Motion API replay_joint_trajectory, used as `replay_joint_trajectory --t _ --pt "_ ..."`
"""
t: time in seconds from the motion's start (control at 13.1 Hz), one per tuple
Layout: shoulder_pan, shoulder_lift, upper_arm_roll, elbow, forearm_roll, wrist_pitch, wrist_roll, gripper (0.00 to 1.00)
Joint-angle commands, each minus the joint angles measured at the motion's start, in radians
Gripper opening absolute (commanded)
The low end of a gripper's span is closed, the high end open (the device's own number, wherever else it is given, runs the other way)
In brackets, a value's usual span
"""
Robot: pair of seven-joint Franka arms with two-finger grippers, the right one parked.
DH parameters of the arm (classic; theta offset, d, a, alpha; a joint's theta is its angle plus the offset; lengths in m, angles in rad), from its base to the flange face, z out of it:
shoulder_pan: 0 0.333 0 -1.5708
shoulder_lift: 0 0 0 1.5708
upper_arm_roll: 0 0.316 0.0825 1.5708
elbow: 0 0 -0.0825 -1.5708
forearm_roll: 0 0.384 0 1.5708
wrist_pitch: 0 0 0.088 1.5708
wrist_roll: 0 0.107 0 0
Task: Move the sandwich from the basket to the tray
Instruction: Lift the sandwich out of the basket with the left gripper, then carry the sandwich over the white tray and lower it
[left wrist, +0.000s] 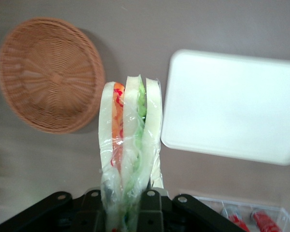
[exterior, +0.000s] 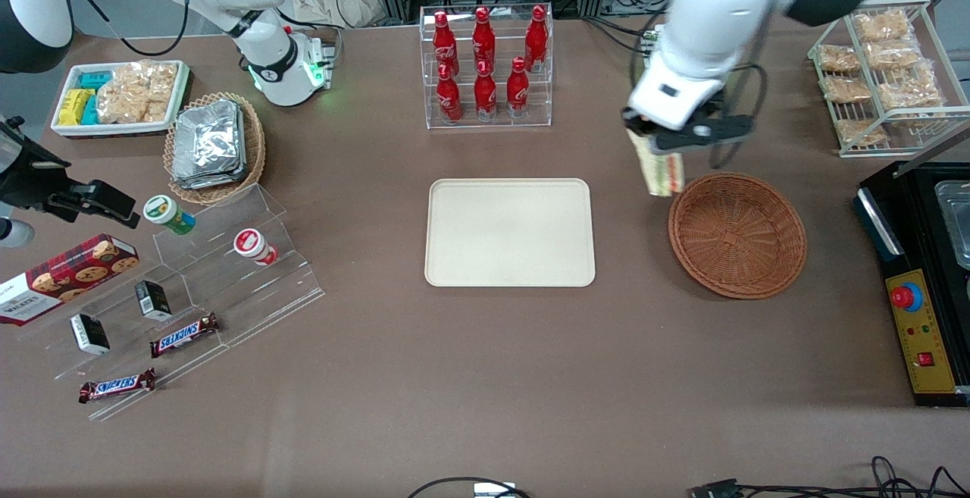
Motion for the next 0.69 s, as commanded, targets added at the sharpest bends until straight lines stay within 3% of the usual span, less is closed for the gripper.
replay_joint_trajectory --t 0.0,0.38,0.46,0.61 --pt "0.012 0.062 -0.086 -0.054 0.022 0.093 -0.002 0.00" --pt "0.009 0.096 -0.145 -0.315 0.042 0.467 -0.053 0.00" --pt "0.008 0.132 -0.145 -0.332 0.077 0.524 -0.106 0.00" --pt "0.006 0.262 -0.146 -0.328 0.260 0.572 -0.267 0.00"
